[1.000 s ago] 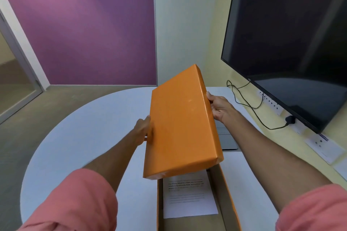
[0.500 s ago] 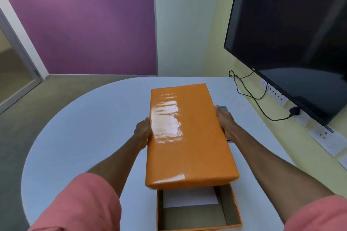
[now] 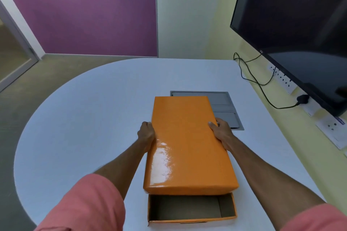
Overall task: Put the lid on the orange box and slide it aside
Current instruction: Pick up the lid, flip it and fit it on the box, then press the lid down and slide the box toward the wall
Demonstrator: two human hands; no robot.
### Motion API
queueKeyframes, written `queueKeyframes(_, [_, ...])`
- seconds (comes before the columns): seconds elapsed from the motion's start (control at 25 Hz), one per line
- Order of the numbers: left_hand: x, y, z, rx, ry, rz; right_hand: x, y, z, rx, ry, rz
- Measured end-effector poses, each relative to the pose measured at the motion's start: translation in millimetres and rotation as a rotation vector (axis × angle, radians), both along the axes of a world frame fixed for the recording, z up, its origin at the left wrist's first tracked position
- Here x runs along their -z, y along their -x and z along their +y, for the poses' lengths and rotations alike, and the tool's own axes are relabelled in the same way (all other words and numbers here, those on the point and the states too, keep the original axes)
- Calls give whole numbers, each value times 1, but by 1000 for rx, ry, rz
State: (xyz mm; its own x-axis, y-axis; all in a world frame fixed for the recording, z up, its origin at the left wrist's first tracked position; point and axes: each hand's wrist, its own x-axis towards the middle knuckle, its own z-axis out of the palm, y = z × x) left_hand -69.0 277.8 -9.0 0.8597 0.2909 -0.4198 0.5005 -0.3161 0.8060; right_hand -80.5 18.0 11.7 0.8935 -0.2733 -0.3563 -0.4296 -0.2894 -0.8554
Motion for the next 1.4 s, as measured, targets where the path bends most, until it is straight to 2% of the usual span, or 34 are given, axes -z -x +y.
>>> queueKeyframes(0.72, [19, 53, -2, 16, 52, -65, 18, 49, -4, -34, -27, 59])
queueKeyframes(0.88, [16, 70, 1, 35, 73, -58, 15, 64, -2, -59, 43, 72])
queueKeyframes(1.08, [17, 104, 0, 153, 41, -65, 17, 98, 6, -131, 224, 53])
queueKeyframes(1.4, [28, 153, 0, 186, -126, -22, 22, 162, 6, -21, 445, 174])
